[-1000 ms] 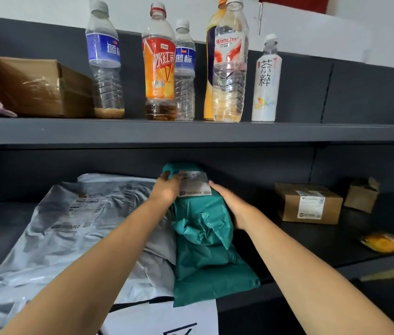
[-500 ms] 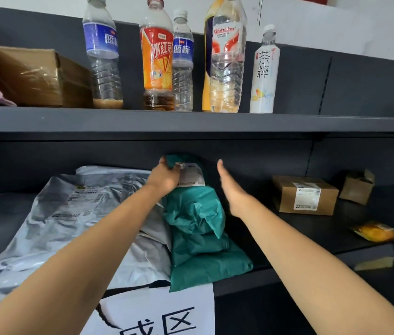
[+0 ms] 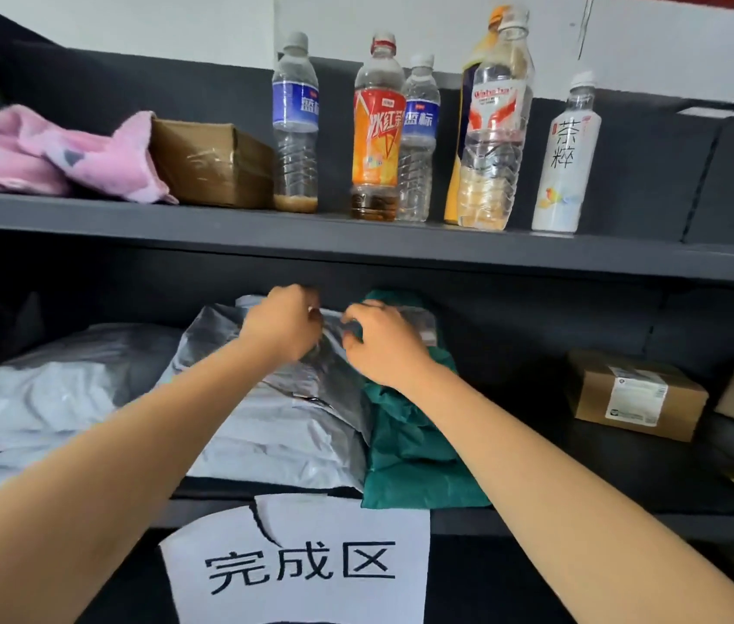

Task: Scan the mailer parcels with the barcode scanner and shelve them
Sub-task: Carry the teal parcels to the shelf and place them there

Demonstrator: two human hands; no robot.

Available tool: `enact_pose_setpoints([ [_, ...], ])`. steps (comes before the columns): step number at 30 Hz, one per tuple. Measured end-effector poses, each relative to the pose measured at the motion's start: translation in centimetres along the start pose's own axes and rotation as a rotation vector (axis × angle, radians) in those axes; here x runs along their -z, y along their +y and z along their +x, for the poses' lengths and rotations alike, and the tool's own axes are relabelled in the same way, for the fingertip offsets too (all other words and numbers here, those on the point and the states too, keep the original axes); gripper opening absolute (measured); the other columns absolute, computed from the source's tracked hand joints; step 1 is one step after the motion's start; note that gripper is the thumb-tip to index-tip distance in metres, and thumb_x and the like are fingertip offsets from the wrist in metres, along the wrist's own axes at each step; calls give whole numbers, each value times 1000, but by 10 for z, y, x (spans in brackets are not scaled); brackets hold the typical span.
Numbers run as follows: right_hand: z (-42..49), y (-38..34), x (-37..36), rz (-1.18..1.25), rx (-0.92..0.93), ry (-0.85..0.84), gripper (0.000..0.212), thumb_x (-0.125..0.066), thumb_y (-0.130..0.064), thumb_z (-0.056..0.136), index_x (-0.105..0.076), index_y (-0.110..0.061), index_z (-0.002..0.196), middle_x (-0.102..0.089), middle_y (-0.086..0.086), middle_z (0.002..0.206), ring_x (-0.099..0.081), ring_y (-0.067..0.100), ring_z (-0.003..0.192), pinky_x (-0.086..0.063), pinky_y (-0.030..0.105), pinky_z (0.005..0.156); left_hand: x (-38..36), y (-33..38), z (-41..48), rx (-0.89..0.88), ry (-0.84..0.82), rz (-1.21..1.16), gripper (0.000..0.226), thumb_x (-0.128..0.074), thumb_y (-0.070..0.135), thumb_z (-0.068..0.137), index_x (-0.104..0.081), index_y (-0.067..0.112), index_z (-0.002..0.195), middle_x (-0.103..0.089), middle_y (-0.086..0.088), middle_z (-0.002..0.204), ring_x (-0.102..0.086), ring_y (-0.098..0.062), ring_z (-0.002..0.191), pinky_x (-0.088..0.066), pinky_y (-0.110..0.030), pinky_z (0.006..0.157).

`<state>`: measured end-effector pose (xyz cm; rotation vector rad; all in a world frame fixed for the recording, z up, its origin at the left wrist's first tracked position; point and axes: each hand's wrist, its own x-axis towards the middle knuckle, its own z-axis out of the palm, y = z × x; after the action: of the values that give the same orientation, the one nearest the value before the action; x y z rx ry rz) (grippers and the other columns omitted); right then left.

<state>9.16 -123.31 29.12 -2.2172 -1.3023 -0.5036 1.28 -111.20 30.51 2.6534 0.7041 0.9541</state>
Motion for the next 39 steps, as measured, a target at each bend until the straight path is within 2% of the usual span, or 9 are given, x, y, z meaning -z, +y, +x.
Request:
enact_pose_setpoints([
  [4,10,-68,-27,57,89,-64,28,-51,-13,88,-67,-9,110,-65,14,116,-59,35,108,-50,39,87,56,-68,-40,105,3,134,25,-45,16,87,-62,14,105,-65,-13,107,-60,-36,93,-51,-39,79],
  [8,6,-166,-66,128,177,-120,23,-49,-12,90,-67,-11,103,-68,14,108,-61,35,104,-47,34,76,111,-158,-112,227,-27,285,34,-40,9,88,-58,17,116,-60,-13,118,-59,-35,103,-48,-38,81],
  [12,-5,-292,-112,187,246,-257,29,-44,-14,91,-65,-15,111,-68,10,109,-65,33,100,-54,40,83,191,-267,-189,370,-3,376,31,-40,11,87,-58,16,112,-62,-13,117,-59,-36,103,-49,-38,81],
  [15,-23,-399,-150,264,305,-238,29,-45,-14,90,-64,-14,113,-68,8,110,-62,32,103,-52,36,83,270,-350,-254,467,14,471,29,-43,15,87,-59,17,110,-63,-12,116,-61,-33,103,-50,-36,83],
  [21,-55,-609,-212,166,547,-311,29,-45,-22,91,-60,-12,115,-64,7,115,-58,28,108,-48,37,87,415,-489,-382,564,-72,719,29,-43,24,92,-55,15,117,-59,-7,123,-58,-29,111,-47,-35,86],
  [24,-58,-697,-235,160,596,-364,27,-47,-20,91,-60,-13,114,-63,9,114,-57,27,106,-43,33,80,473,-542,-423,657,-49,769,30,-42,25,93,-54,14,117,-60,-8,121,-58,-27,110,-45,-34,87],
  [33,-17,-917,-323,144,794,-406,23,-49,-25,90,-59,-11,105,-64,6,104,-60,26,98,-48,34,82,600,-712,-471,829,23,895,29,-44,26,91,-54,15,116,-60,-9,120,-59,-29,109,-45,-35,89],
  [36,18,-980,-361,210,758,-401,13,-51,-26,87,-56,-16,94,-63,3,101,-59,23,95,-43,30,76,641,-779,-457,850,32,930,29,-44,26,90,-55,14,115,-60,-10,119,-59,-29,108,-47,-35,89],
  [39,62,-1038,-393,229,722,-413,23,-51,-26,88,-59,-13,105,-64,3,105,-59,24,98,-42,30,78,679,-848,-435,835,28,935,30,-44,25,90,-55,14,115,-61,-8,119,-60,-27,107,-47,-34,88],
])
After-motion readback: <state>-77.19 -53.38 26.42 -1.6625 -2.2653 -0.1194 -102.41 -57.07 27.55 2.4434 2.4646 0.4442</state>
